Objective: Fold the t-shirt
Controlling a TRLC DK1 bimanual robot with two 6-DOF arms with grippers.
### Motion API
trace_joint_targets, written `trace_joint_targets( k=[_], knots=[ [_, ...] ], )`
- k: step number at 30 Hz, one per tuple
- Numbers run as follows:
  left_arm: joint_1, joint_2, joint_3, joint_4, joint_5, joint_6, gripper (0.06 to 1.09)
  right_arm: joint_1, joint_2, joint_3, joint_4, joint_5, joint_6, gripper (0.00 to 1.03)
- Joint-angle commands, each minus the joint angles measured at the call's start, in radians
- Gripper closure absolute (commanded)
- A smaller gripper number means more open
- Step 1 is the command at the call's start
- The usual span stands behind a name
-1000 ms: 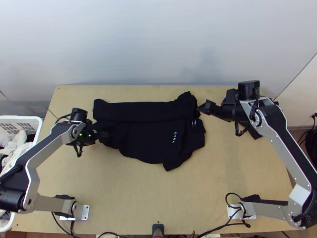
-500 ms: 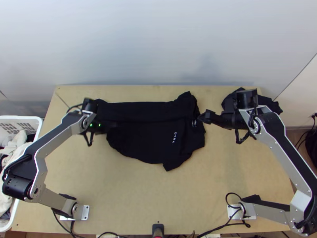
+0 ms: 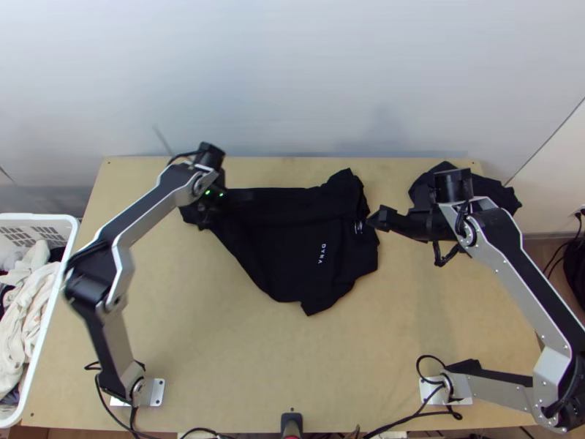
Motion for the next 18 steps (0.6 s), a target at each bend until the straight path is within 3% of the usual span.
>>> trace_joint_targets(
  k=[1, 12, 15, 18],
  knots=[
    [-0.043, 0.223, 0.332, -0.224, -0.048, 0.036, 0.11, -0.004, 0.000, -0.024, 0.001, 0.000, 0.003, 0.04],
    [0.070, 0.026, 0.357, -0.430, -0.062, 0.064, 0.11, 0.002, 0.022, -0.032, 0.009, 0.000, 0.005, 0.04],
    [0.109, -0.052, 0.254, -0.471, -0.049, 0.101, 0.11, 0.002, 0.028, -0.029, 0.009, 0.000, 0.003, 0.04],
    [0.118, -0.133, 0.051, -0.376, -0.051, 0.130, 0.11, 0.002, 0.037, -0.027, 0.010, 0.000, 0.002, 0.04]
  ],
)
